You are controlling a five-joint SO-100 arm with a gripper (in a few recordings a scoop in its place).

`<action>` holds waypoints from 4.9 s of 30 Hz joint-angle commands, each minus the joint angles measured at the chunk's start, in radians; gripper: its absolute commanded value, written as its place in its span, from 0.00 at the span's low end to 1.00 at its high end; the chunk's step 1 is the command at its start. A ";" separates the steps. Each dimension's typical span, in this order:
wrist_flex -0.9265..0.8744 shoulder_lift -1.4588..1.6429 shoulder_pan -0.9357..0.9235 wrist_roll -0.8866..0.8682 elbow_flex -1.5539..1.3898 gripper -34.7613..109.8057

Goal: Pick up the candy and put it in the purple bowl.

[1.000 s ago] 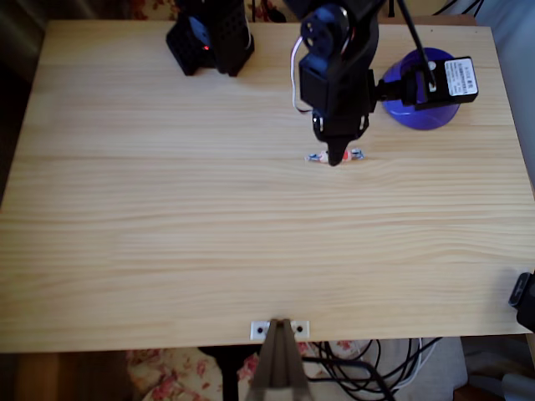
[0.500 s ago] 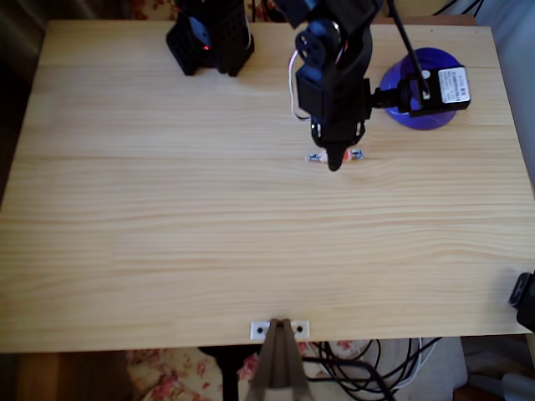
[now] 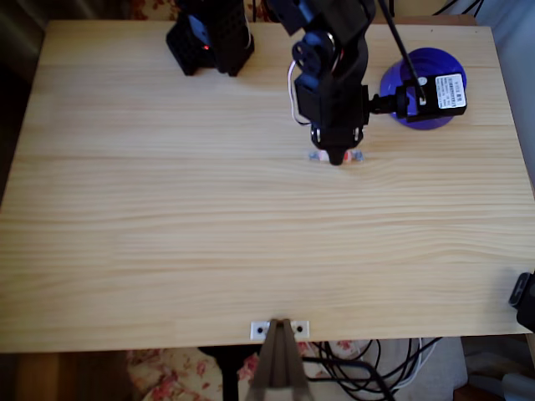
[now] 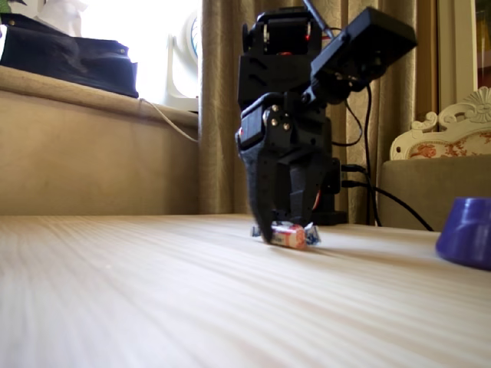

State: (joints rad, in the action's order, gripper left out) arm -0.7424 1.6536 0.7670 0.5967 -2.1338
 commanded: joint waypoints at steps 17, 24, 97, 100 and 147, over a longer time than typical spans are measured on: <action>-0.466 0.265 0.089 -0.146 0.364 0.24; -0.492 0.225 0.307 -0.308 0.538 0.24; -0.293 0.422 -0.443 -0.026 0.437 0.24; -0.380 0.425 -0.482 -0.195 0.445 0.24; -0.529 1.646 -0.933 -0.653 -0.770 0.24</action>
State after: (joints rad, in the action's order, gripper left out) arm -1.2671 3.2413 -0.1381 -0.0414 -2.8992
